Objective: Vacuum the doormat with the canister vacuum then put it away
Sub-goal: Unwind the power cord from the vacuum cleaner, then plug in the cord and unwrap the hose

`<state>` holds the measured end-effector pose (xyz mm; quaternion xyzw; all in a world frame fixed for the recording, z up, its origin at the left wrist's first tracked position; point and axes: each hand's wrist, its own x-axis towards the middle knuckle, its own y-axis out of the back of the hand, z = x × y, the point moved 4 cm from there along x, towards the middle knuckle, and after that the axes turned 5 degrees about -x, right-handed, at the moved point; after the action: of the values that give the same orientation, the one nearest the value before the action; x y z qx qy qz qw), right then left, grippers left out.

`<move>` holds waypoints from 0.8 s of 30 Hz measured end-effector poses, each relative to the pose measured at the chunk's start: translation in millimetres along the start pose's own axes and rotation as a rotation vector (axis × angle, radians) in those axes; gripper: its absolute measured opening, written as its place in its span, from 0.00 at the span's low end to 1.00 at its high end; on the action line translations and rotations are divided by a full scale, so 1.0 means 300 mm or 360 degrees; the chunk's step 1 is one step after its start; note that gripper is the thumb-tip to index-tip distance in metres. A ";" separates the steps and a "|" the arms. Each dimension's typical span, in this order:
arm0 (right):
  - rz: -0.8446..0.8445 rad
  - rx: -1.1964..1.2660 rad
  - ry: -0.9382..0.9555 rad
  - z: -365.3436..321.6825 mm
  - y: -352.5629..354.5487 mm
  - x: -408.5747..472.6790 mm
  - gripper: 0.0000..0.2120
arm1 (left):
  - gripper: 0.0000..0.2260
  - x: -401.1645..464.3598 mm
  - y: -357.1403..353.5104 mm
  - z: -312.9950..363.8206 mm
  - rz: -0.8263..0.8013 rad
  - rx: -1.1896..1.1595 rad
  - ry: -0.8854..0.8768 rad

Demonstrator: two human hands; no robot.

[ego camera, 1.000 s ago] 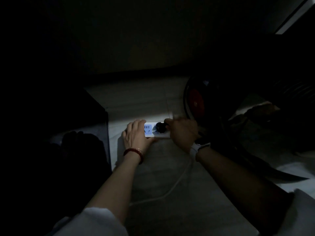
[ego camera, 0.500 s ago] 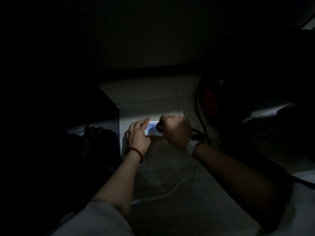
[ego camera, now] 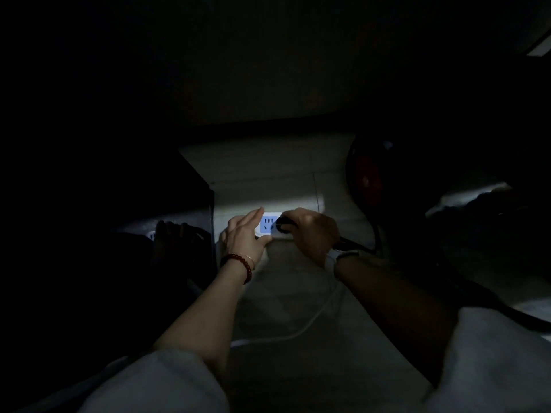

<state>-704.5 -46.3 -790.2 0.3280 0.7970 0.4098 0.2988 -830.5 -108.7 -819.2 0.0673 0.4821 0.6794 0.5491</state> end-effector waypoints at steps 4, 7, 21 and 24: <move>0.0076 -0.0245 0.0058 -0.030 0.063 -0.024 0.11 | 0.27 -0.053 0.041 0.059 -0.0010 0.0157 0.0211; 0.0132 -0.0252 -0.0034 -0.074 0.198 -0.114 0.20 | 0.24 -0.167 0.125 0.162 0.0216 -0.0024 0.0449; 0.0203 0.0099 -0.0802 -0.381 0.966 -0.997 0.19 | 0.29 -1.079 0.558 0.837 0.0108 -0.0284 -0.0135; 0.0235 0.0205 -0.0976 -0.420 1.137 -1.148 0.20 | 0.23 -1.216 0.633 0.982 -0.0064 -0.0292 -0.0202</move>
<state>-494.8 -215.1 -367.8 0.5113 0.6682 0.2612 0.4731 -635.5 -220.5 -366.0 0.0499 0.3833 0.7039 0.5960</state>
